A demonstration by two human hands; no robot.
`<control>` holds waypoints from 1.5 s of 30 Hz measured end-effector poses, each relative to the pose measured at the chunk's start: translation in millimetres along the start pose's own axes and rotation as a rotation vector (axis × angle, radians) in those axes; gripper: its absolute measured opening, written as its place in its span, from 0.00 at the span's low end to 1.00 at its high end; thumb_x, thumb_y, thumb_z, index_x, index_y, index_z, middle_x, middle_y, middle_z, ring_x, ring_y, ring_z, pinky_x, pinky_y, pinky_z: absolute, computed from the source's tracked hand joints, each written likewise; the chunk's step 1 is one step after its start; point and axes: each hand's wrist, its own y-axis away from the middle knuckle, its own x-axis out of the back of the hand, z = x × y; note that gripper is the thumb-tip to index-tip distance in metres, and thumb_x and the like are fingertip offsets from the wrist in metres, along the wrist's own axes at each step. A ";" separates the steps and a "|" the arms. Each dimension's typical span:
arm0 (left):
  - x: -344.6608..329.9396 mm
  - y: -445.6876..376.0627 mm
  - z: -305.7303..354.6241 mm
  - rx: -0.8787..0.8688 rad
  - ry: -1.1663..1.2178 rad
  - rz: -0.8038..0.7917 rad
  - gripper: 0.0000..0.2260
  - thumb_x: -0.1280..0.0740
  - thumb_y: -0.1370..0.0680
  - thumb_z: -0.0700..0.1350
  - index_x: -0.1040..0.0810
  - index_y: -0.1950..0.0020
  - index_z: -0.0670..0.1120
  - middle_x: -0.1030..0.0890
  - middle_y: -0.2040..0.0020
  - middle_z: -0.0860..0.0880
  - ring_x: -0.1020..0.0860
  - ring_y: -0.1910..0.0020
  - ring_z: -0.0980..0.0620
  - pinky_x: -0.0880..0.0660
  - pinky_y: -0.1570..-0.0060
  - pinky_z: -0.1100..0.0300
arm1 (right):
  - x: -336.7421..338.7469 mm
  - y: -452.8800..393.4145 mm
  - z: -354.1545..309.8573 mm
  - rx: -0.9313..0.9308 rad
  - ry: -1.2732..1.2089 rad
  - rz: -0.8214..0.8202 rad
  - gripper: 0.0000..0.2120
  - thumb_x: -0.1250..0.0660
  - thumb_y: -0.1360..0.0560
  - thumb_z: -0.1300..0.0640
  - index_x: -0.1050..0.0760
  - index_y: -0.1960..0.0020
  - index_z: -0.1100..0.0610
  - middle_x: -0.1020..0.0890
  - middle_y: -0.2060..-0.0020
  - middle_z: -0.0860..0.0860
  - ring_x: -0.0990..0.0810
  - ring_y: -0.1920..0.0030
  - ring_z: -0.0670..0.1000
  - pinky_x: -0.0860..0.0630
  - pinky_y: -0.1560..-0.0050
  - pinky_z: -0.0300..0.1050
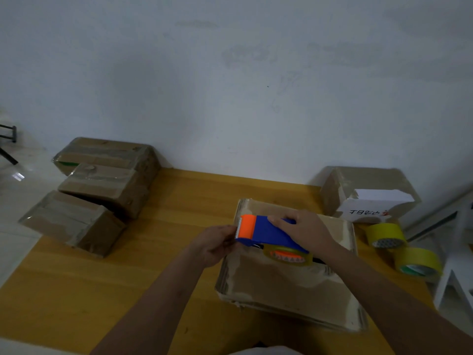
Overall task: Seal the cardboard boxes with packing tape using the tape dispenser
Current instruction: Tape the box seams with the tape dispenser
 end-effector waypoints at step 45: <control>58.2 -1.9 -24.9 -0.449 -0.111 0.370 0.06 0.32 0.20 0.43 0.24 0.56 0.45 0.22 0.59 0.47 0.23 0.58 0.49 0.24 0.50 0.56 | 18.7 6.0 31.1 0.098 0.212 -0.033 0.34 0.50 0.35 0.23 0.23 0.58 0.51 0.21 0.68 0.47 0.23 0.66 0.45 0.23 0.60 0.46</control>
